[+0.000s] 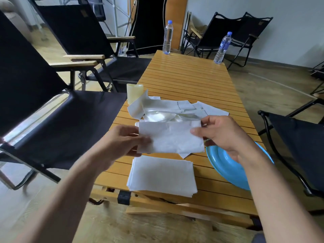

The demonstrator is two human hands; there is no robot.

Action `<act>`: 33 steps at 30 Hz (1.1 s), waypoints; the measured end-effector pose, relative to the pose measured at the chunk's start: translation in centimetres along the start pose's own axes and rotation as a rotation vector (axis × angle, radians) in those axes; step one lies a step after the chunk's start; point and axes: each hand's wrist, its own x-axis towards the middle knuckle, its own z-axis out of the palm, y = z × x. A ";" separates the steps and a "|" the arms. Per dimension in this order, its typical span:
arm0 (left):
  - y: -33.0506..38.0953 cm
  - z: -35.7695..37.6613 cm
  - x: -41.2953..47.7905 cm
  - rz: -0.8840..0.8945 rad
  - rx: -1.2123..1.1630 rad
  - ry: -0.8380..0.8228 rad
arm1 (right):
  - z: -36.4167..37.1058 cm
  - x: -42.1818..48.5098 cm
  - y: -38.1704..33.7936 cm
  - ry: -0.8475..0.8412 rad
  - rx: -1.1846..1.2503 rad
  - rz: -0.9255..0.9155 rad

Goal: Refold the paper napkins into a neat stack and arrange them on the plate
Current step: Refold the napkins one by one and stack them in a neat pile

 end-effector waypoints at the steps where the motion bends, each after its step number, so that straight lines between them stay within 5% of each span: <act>1: 0.0 -0.6 -0.1 -0.060 0.032 -0.017 | -0.3 0.0 0.4 -0.096 -0.015 0.079; 4: -0.2 -1.6 -0.4 -0.247 0.202 -0.059 | -0.3 -0.2 1.3 -0.325 -0.177 0.220; 8: -0.4 -1.7 -0.5 -0.403 0.342 -0.102 | 0.6 -0.1 2.2 -0.398 -0.377 0.300; 23: -1.1 -1.3 -0.1 -0.540 0.552 -0.109 | 2.3 0.6 3.3 -0.313 -0.727 0.274; 26: -1.1 -1.3 -0.1 -0.492 0.563 -0.040 | 2.3 0.9 3.2 -0.204 -0.753 0.109; 30: -1.2 -0.5 0.6 -0.182 0.478 0.180 | 4.4 2.3 3.9 -0.156 -0.664 -0.272; 33: -1.1 0.2 1.1 -0.001 0.419 0.276 | 6.4 3.4 5.4 -0.194 -0.817 -0.313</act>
